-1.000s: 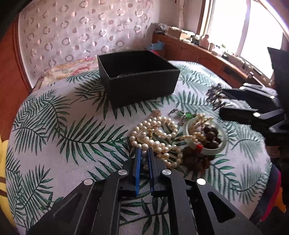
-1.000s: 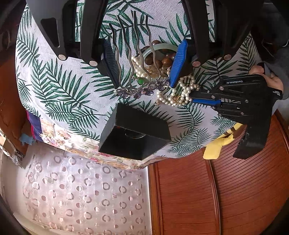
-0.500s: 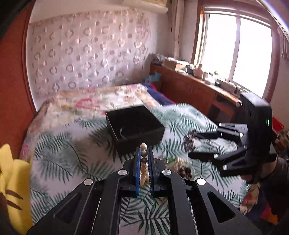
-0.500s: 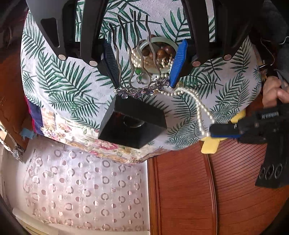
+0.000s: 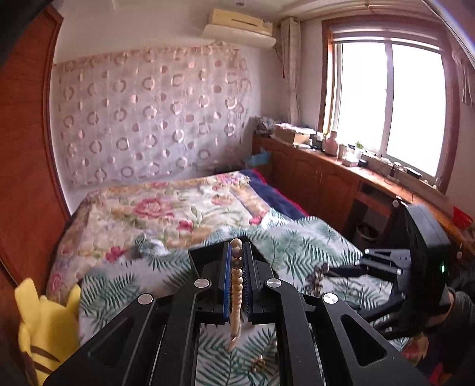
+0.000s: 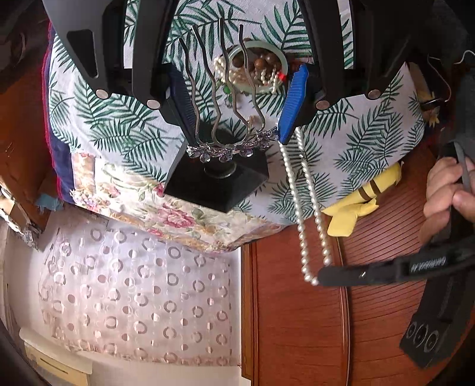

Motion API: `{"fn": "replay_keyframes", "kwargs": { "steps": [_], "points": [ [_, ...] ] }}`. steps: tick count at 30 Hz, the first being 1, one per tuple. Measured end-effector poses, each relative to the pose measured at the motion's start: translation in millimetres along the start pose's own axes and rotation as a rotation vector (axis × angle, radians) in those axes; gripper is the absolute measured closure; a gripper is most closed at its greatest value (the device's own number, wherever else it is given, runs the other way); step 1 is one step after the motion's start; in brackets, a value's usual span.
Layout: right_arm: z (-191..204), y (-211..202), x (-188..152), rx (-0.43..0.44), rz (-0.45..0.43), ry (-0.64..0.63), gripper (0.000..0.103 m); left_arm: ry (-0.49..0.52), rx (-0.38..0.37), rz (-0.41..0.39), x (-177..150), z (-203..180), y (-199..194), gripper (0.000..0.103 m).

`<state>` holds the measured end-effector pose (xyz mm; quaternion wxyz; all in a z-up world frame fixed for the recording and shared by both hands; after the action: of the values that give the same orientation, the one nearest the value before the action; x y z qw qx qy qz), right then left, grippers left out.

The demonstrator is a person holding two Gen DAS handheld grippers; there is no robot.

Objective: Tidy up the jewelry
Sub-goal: 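Carry the pearls and comb into the black box and open both tools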

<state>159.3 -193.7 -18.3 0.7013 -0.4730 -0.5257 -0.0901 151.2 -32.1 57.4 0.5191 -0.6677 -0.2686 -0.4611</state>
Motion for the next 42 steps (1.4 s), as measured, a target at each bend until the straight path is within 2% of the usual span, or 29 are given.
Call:
{"fn": "replay_keyframes", "kwargs": {
  "steps": [9,16,20,26,29,34,37,39,42],
  "points": [
    [-7.2,1.3,29.7,-0.02,-0.03,-0.018,0.045,0.014,0.019,-0.058,57.4,-0.7,5.9,0.096],
    [-15.8,18.1,48.9,-0.039,-0.03,-0.024,0.045,0.023,0.053,-0.031,77.1,3.8,31.7,0.096],
    [-23.0,40.7,51.5,-0.028,-0.015,-0.007,0.045,0.003,0.055,0.02,63.0,11.7,62.4,0.096],
    [-31.8,78.0,46.9,-0.016,-0.007,0.015,0.045,-0.042,0.042,0.106,19.9,32.9,112.7,0.096],
    [-34.0,94.0,43.7,-0.025,0.013,0.01,0.045,-0.072,0.045,0.155,-0.4,43.3,130.3,0.096],
    [-39.2,125.4,36.1,-0.027,0.065,0.029,0.045,-0.098,0.041,0.189,-24.2,48.7,141.6,0.096],
    [-40.0,141.6,31.9,-0.017,0.087,0.046,0.045,-0.108,0.037,0.191,-33.7,51.0,139.6,0.088],
    [-39.9,150.1,31.2,-0.018,0.097,0.048,0.045,-0.115,0.039,0.181,-39.0,53.4,133.7,0.075],
    [-38.4,160.3,31.0,-0.01,0.112,0.058,0.045,-0.131,0.04,0.167,-47.2,58.7,123.3,0.064]
  ]
}}
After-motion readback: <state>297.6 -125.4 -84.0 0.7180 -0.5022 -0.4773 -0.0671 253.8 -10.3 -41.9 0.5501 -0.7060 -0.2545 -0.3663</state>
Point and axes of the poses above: each gripper's, at about its wrist camera, not at the fingertips, and y roughly the way its jaws point, z to its left, x to its top, the point moved 5 cm from there along y, roughly the way its jaws point, and after that the axes turned 2 degrees about -z, right-handed, at the moved point
